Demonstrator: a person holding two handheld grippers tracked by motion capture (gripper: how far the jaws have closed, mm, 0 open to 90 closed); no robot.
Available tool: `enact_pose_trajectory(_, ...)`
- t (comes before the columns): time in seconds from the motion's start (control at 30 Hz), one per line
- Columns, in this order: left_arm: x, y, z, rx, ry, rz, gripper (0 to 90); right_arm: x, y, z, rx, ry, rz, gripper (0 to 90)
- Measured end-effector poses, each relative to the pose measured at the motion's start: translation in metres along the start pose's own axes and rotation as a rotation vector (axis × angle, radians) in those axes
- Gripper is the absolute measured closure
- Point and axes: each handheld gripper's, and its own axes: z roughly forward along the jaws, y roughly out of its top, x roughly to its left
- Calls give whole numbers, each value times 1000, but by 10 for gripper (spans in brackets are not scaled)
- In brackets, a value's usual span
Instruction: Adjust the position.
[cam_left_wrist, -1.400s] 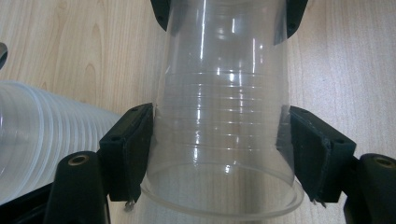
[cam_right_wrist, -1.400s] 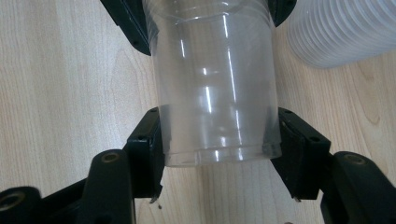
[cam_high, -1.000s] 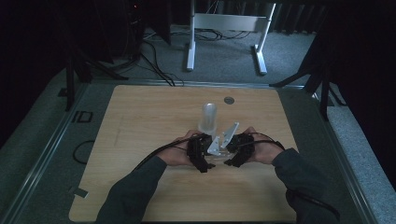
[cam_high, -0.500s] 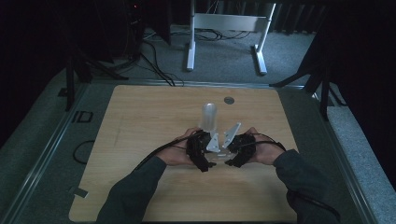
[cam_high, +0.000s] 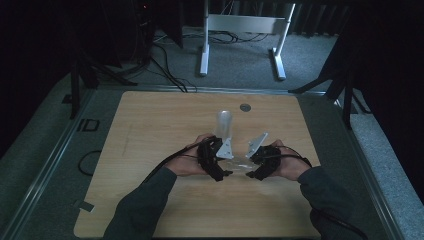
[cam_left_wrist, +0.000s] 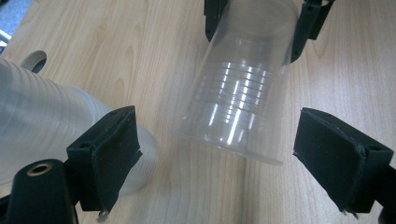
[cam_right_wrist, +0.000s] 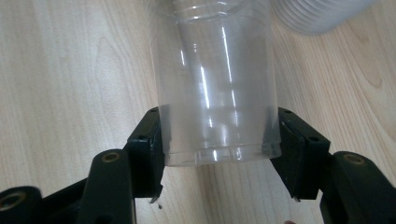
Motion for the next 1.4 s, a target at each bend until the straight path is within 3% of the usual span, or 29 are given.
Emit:
enact_pose_trajectory(0.2,3,0,0,-6,9,-16,144,-3,-11,1,-20,-16,56,416)
enact_pose_trajectory(0.33,5,0,-1,-10,26,-29,160,-7,-18,2,15,-60,105,416)
enact_pose_trajectory(0.53,7,1,-2,-28,52,-45,219,-11,-24,-1,6,-91,163,417)
enact_pose_trajectory(0.57,7,1,-2,-30,57,-45,231,-13,-27,-1,2,-107,194,418)
enact_pose_trajectory(0.8,10,0,-1,-20,80,-65,234,-17,-35,-1,-10,-142,269,417)
enact_pose_trajectory(1.03,13,0,-1,-45,93,-100,241,-21,-41,-4,-16,-177,341,418)
enact_pose_trajectory(1.4,15,0,-1,-48,114,-118,244,-27,-50,-3,-21,-247,462,418)
